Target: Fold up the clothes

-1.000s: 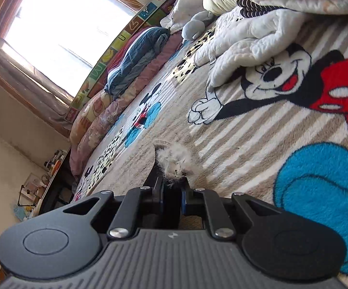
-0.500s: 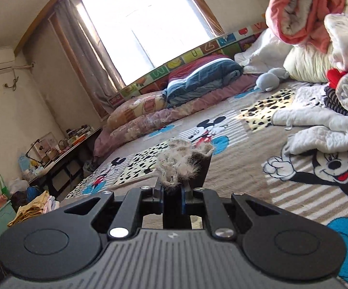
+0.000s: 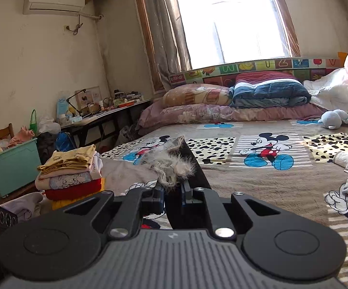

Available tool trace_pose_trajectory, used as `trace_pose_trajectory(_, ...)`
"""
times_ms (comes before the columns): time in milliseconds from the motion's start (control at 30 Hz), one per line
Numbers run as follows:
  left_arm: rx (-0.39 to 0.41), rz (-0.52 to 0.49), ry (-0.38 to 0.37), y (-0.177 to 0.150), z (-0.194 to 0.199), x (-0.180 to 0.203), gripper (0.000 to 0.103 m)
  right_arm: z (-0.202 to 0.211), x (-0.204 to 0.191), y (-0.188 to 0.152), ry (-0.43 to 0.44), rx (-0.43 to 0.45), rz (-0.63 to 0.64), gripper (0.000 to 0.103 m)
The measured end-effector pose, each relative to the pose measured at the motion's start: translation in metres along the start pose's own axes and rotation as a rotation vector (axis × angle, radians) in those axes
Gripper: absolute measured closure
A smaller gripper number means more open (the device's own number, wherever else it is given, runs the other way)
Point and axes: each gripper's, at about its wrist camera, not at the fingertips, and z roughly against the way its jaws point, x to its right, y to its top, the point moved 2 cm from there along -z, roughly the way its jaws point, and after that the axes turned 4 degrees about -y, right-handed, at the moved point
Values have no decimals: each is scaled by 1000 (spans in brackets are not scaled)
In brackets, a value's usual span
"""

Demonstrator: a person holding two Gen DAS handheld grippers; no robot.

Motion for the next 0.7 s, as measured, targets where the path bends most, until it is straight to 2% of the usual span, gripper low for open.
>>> trace_pose_trajectory(100,-13,-79,33,-22,-27,32,71,4,34,3,-43,23,-75,89)
trace_pose_trajectory(200,-42,-116,38,-43,-55,55,75,8,77,-2,-79,36,-175,89)
trace_pose_trajectory(333,-89,-135,0,-61,-89,78,75,10,131,-23,-58,45,-336,89)
trace_pose_trajectory(467,-135,-180,-16,-75,-120,98,75,7,175,-46,-2,34,-481,89)
trace_pose_trajectory(567,-207,-199,-7,-86,-145,103,67,4,201,-59,45,32,-571,89)
trace_pose_trajectory(633,-247,-215,4,-91,-156,104,63,2,210,-61,58,24,-587,89)
trace_pose_trajectory(667,-267,-212,4,-92,-161,104,61,1,213,-64,63,18,-589,89)
trace_pose_trajectory(700,-287,-164,-21,-88,-162,100,54,0,215,-66,73,18,-591,89)
